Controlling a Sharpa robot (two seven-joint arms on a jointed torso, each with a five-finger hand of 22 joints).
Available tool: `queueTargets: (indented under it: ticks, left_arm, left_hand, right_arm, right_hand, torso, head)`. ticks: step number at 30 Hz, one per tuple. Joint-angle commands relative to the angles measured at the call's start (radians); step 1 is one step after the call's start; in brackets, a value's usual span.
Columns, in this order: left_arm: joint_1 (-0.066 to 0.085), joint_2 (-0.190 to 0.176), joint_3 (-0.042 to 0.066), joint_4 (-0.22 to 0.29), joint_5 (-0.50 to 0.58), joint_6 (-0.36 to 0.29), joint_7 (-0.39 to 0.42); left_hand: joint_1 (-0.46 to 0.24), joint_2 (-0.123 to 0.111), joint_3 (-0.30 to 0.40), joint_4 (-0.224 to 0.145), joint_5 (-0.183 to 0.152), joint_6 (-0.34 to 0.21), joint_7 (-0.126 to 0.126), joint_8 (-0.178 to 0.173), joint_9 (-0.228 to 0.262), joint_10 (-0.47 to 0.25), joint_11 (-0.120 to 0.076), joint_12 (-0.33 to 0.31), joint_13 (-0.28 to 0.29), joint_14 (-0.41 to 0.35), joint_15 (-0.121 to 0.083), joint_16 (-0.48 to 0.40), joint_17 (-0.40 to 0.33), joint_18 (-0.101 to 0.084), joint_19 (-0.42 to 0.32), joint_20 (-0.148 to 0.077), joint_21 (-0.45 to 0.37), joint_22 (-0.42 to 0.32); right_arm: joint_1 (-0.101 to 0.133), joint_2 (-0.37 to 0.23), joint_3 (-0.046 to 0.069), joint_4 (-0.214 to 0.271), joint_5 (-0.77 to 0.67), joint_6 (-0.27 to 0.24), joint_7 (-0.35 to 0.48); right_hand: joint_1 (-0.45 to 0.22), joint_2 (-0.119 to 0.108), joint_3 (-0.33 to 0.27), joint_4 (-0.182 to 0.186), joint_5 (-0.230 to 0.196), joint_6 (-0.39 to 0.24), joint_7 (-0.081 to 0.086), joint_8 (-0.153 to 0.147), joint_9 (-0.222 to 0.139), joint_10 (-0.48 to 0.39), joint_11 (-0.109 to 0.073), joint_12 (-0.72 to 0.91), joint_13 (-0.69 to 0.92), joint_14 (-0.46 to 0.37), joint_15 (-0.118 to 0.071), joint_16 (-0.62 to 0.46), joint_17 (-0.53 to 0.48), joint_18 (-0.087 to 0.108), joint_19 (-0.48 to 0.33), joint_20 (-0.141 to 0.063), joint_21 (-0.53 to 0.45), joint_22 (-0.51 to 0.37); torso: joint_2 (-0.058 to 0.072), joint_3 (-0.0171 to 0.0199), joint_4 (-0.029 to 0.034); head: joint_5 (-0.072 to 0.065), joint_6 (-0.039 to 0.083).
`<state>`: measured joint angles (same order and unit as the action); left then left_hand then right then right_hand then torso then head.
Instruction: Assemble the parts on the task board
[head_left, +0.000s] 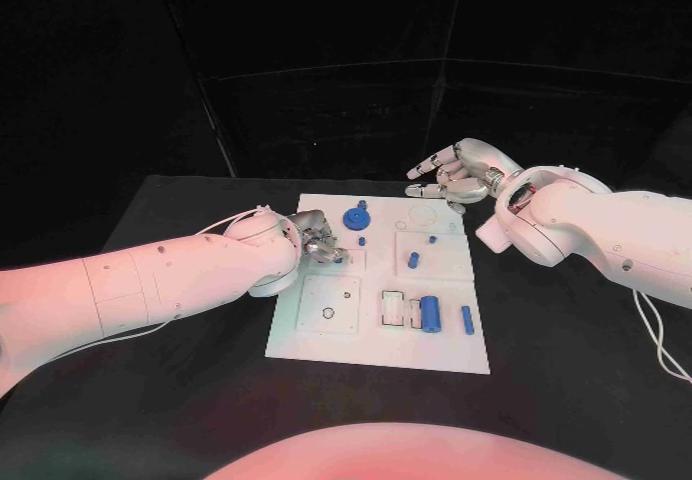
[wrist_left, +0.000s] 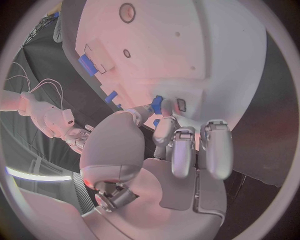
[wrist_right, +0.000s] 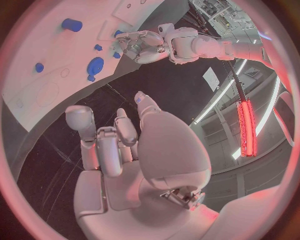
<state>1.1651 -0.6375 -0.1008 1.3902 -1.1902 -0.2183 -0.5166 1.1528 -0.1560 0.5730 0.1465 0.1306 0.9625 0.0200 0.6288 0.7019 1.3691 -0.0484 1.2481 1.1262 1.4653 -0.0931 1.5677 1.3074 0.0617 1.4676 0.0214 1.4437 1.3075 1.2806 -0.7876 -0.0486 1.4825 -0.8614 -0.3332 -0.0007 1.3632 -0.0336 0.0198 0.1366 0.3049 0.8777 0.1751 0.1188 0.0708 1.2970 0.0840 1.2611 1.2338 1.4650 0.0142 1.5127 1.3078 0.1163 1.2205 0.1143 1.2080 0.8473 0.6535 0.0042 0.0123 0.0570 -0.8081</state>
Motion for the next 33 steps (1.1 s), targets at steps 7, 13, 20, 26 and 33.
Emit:
queueTargets:
  ticks: [7, 13, 20, 26, 33]
  left_arm:
    - [-0.006, 0.009, -0.004, -0.013, 0.003, 0.049, -0.01]
    - [-0.005, 0.014, -0.004, -0.022, 0.003, 0.052, -0.011]
    - [-0.005, 0.018, -0.004, -0.035, 0.004, 0.046, -0.013]
    - [-0.005, 0.017, -0.004, -0.04, 0.004, 0.034, -0.014]
    - [-0.005, 0.007, -0.002, -0.027, 0.004, 0.018, -0.011]
  left_hand:
    - [-0.048, 0.002, 0.044, -0.084, -0.002, 0.023, -0.012, 0.014, 0.005, 0.015, -0.009, 0.012, 0.009, 0.105, -0.015, 0.003, 0.263, -0.016, 0.011, -0.015, 0.006, 0.061]
    - [-0.067, 0.007, 0.017, -0.069, -0.002, 0.031, -0.016, 0.016, 0.004, 0.018, -0.012, 0.015, 0.011, 0.105, -0.017, 0.003, 0.263, -0.017, 0.014, -0.017, 0.008, 0.067]
    - [-0.104, 0.017, -0.02, -0.036, -0.002, 0.038, -0.017, 0.017, 0.003, 0.021, -0.013, 0.016, 0.013, 0.105, -0.019, 0.003, 0.263, -0.018, 0.015, -0.02, 0.009, 0.069]
    - [-0.156, 0.015, -0.082, 0.01, -0.005, 0.044, -0.016, 0.02, 0.003, 0.021, -0.012, 0.016, 0.011, 0.105, -0.018, 0.003, 0.263, -0.018, 0.016, -0.02, 0.009, 0.072]
    - [-0.201, 0.004, -0.203, 0.065, -0.006, 0.047, -0.017, 0.025, 0.004, 0.022, -0.013, 0.019, 0.014, 0.105, -0.02, 0.003, 0.263, -0.019, 0.018, -0.021, 0.01, 0.076]
  right_arm:
    - [0.002, 0.0, 0.001, 0.001, 0.002, 0.001, 0.005]
    - [0.002, 0.0, 0.001, 0.001, 0.002, 0.002, 0.004]
    - [0.002, 0.001, 0.001, 0.001, 0.002, 0.001, 0.005]
    - [0.002, 0.001, 0.001, 0.0, 0.002, 0.0, 0.006]
    - [0.002, 0.0, 0.001, -0.002, 0.003, -0.001, 0.008]
  right_hand:
    - [-0.006, 0.008, -0.005, 0.0, 0.007, 0.003, -0.002, 0.005, -0.001, 0.004, 0.001, 0.001, -0.001, 0.078, -0.007, -0.003, 0.148, 0.017, -0.002, -0.002, -0.007, -0.002]
    - [-0.006, 0.008, -0.005, 0.0, 0.007, 0.003, -0.002, 0.005, -0.001, 0.004, 0.001, 0.001, -0.001, 0.078, -0.007, -0.003, 0.148, 0.017, -0.002, -0.002, -0.007, -0.002]
    - [-0.007, 0.008, -0.005, 0.0, 0.009, 0.003, -0.002, 0.006, -0.001, 0.003, 0.001, 0.0, -0.002, 0.078, -0.007, -0.003, 0.148, 0.018, -0.003, -0.002, -0.008, -0.004]
    - [-0.008, 0.008, -0.006, 0.001, 0.01, 0.002, -0.002, 0.006, -0.002, 0.001, 0.001, -0.002, -0.004, 0.077, -0.007, -0.005, 0.146, 0.018, -0.004, -0.002, -0.01, -0.007]
    - [-0.012, 0.008, -0.008, 0.004, 0.01, 0.001, -0.002, 0.005, -0.002, -0.001, 0.001, -0.003, -0.005, 0.077, -0.007, -0.005, 0.145, 0.018, -0.005, -0.002, -0.011, -0.009]
  torso:
    - [0.0, -0.0004, 0.0002]
    - [-0.001, -0.0003, 0.0012]
    - [0.0, -0.0006, 0.0014]
    - [0.0, -0.0016, 0.0015]
    - [-0.001, -0.0017, 0.0019]
  head:
    - [-0.002, -0.004]
    - [-0.003, -0.004]
    - [-0.003, -0.002]
    - [-0.005, -0.001]
    - [-0.006, 0.001]
